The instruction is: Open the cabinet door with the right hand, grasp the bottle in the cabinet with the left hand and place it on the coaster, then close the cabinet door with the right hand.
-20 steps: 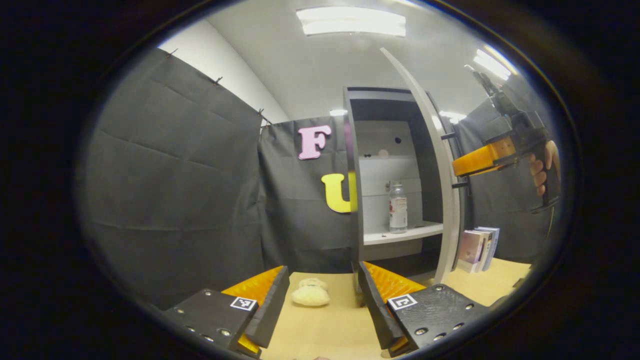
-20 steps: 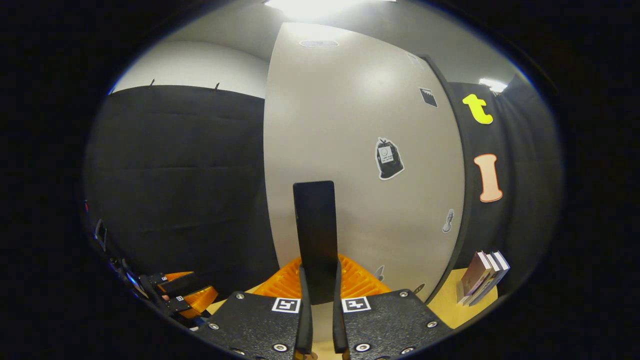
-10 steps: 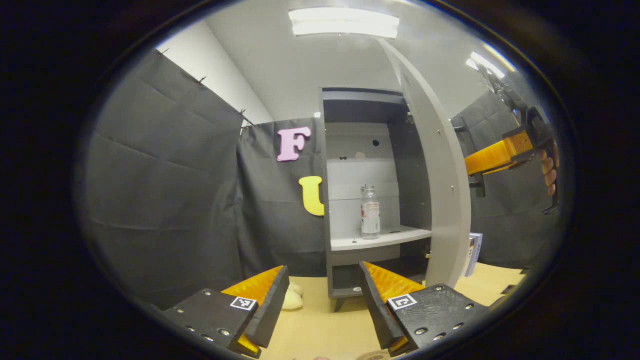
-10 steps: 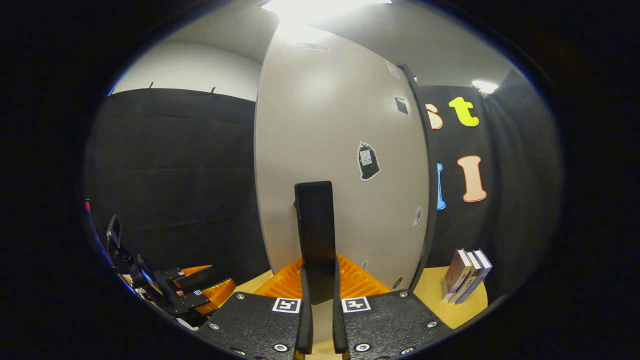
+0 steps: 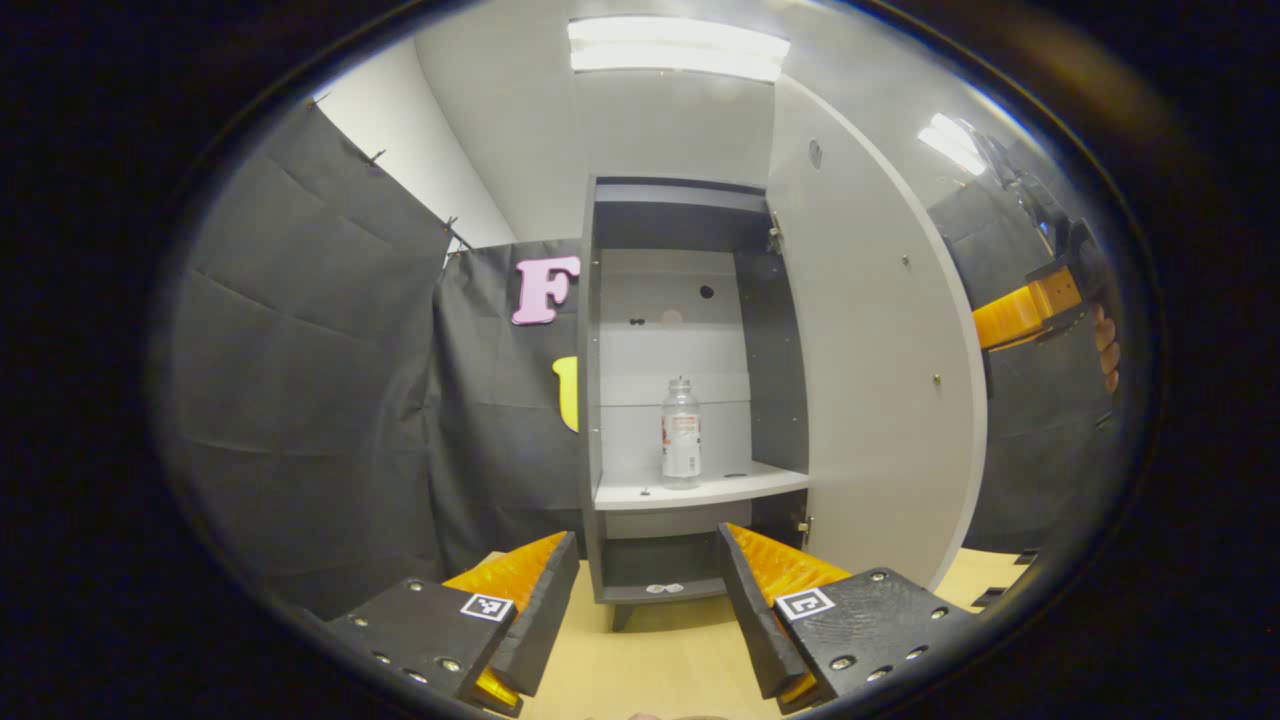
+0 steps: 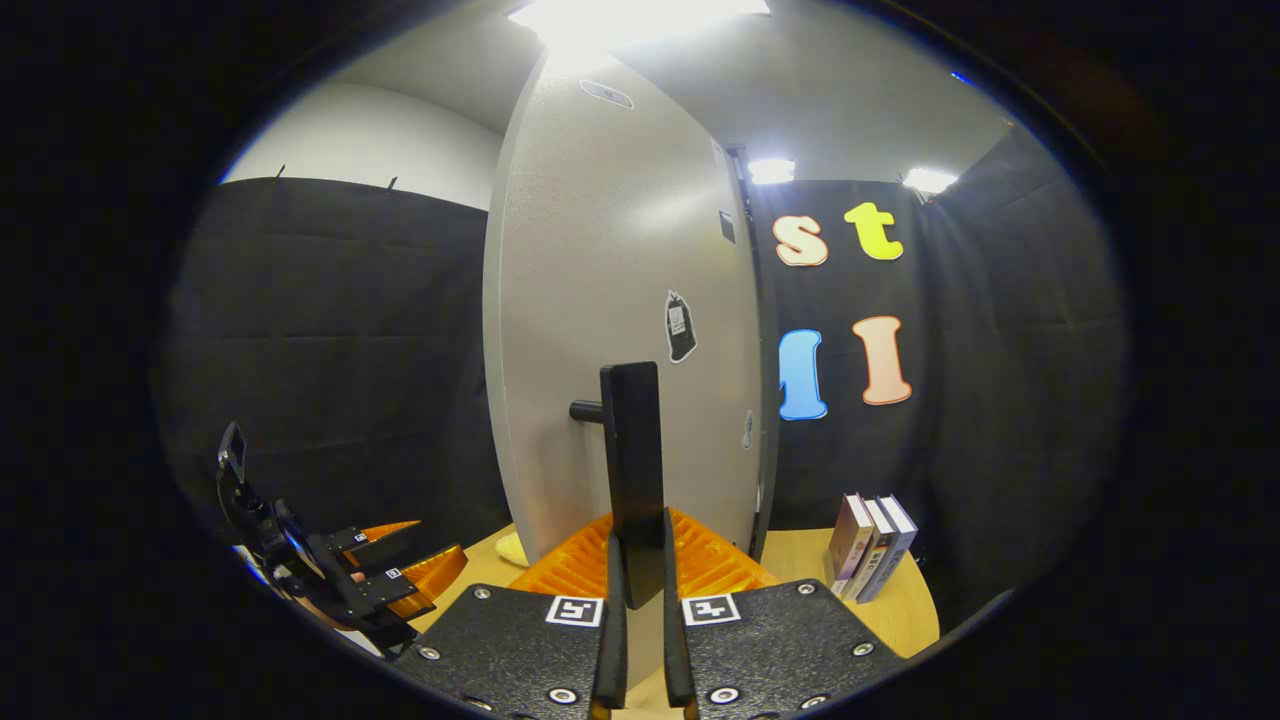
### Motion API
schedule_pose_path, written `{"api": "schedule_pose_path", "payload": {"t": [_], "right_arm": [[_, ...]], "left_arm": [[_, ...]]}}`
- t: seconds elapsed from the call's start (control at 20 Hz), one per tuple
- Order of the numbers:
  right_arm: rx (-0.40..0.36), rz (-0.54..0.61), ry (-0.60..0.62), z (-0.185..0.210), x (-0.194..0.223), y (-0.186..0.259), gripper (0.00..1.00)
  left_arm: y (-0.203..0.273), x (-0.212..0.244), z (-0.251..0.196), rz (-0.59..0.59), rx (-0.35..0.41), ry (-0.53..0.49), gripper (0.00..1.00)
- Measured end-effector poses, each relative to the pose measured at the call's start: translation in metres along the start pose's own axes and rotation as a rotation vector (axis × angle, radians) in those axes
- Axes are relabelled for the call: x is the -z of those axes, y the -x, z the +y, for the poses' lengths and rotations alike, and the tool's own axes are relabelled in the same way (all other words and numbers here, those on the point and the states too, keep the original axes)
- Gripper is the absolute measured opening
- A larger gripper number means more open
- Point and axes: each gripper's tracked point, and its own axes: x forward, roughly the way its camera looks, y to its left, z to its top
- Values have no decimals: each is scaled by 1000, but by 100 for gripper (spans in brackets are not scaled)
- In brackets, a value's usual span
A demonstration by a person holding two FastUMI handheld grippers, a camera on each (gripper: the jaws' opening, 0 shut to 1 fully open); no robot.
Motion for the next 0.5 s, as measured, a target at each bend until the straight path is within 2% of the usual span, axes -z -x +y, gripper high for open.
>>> {"api": "schedule_pose_path", "payload": {"t": [0.05,0.1,0.2,0.5], "right_arm": [[16,-3,0,-7,0,3,15],[28,-4,-5,-12,-1,5,15],[45,-7,-15,-22,-1,9,14],[92,-26,-12,-56,-1,14,14]], "left_arm": [[0,1,-7,1,7,-2,80],[-1,0,-13,0,13,-5,83],[-1,1,-25,3,24,-8,80],[3,-4,-50,-2,19,-32,80]]}}
